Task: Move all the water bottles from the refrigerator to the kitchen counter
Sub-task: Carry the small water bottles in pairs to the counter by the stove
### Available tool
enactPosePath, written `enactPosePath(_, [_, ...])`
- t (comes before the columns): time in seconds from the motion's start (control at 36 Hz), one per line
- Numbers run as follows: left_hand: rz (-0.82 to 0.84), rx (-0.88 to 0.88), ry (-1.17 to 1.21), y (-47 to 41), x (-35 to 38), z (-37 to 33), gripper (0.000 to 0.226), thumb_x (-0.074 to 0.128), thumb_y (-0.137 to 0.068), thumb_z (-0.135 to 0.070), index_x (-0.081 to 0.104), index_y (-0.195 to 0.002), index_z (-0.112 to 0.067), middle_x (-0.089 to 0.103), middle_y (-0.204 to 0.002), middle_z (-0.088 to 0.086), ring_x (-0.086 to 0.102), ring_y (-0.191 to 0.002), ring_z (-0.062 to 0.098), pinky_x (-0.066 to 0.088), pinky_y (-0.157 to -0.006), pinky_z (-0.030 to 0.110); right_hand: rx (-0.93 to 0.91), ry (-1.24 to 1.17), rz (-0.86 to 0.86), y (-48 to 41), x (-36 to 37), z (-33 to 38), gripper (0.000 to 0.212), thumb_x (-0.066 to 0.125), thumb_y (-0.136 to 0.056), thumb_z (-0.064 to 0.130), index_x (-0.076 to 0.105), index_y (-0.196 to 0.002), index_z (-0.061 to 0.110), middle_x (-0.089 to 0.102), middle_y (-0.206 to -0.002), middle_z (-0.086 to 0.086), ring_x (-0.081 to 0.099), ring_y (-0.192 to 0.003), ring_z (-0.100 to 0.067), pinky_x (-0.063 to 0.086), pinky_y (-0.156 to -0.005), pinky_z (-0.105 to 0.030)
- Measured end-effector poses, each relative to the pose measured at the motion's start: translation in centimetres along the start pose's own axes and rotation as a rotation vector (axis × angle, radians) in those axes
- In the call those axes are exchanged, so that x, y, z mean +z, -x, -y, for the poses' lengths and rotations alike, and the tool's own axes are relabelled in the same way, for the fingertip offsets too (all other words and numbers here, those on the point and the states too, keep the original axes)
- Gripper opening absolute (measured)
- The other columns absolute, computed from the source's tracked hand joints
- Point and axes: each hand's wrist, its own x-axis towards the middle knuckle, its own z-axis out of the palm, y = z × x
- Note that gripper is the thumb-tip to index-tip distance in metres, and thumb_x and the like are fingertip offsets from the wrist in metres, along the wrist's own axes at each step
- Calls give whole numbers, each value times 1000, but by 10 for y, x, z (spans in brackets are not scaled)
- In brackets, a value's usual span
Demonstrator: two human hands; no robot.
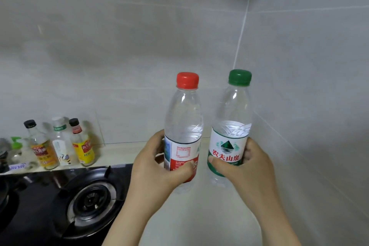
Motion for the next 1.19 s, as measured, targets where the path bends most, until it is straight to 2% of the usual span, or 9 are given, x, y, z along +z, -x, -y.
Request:
enactPosePath(0.14, [33,-5,-27,-24,-2,17,45,70,-47,-39,62,-90,-42,70,-86,-17,64,-78,4,50,-65,12,39,33,-9,-17,15,-9,40,84,-56,25,62,-89,30,71,-81,19,65,-71,4,50,-63,-21])
enactPosePath(0.25, [53,-39,-34,-40,0,34,41,73,-52,-26,62,-88,-40,69,-83,-18,64,-77,1,47,-63,8,69,60,-10,-30,23,-20,41,84,-57,25,61,-91,32,70,-82,18,64,-70,5,48,-60,-16])
enactPosePath(0.39, [71,-69,-50,-59,9,49,46,81,-56,-17,62,-93,-37,68,-84,-22,64,-81,0,46,-62,6,78,88,-19,-50,27,-34,41,84,-57,25,60,-89,31,70,-81,18,64,-70,3,49,-60,-18])
enactPosePath(0.47, [63,-82,-62,-70,17,56,49,75,-49,-33,60,-94,-40,68,-87,-25,64,-82,-2,48,-64,6,84,80,-12,-66,30,-42,40,84,-58,23,60,-89,31,70,-82,16,65,-71,0,53,-60,-20])
enactPosePath(0.56, [56,-103,-54,-82,26,65,47,72,-50,-29,60,-94,-38,67,-88,-24,63,-84,-1,48,-64,7,93,59,9,-85,31,-52,40,84,-59,20,60,-89,30,70,-82,14,65,-71,0,52,-57,-15])
enactPosePath(0.67, [53,-121,-63,-98,39,74,48,74,-50,-28,58,-93,-39,67,-89,-24,63,-85,-1,48,-65,6,112,59,22,-113,32,-68,41,84,-59,20,60,-91,30,70,-83,15,67,-73,-1,56,-64,-26])
enactPosePath(0.78, [30,-151,-77,-110,51,88,47,73,-48,-33,59,-93,-39,68,-89,-23,63,-84,0,49,-66,7,135,65,41,-139,35,-89,41,83,-59,21,60,-92,29,70,-83,13,67,-73,-4,58,-65,-31])
enactPosePath(1.03, [1,-264,-130,-129,72,130,46,78,-53,-24,57,-91,-39,67,-87,-26,62,-83,-3,47,-66,5,217,71,103,-176,51,-151,41,82,-59,20,59,-91,27,70,-82,10,67,-73,-10,57,-63,-31])
enactPosePath(1.19, [10,-337,-175,-142,84,162,48,81,-61,-8,54,-88,-38,64,-87,-27,60,-79,-8,47,-64,4,267,106,118,-196,62,-197,42,83,-60,18,58,-94,24,69,-84,9,66,-76,-10,56,-66,-30])
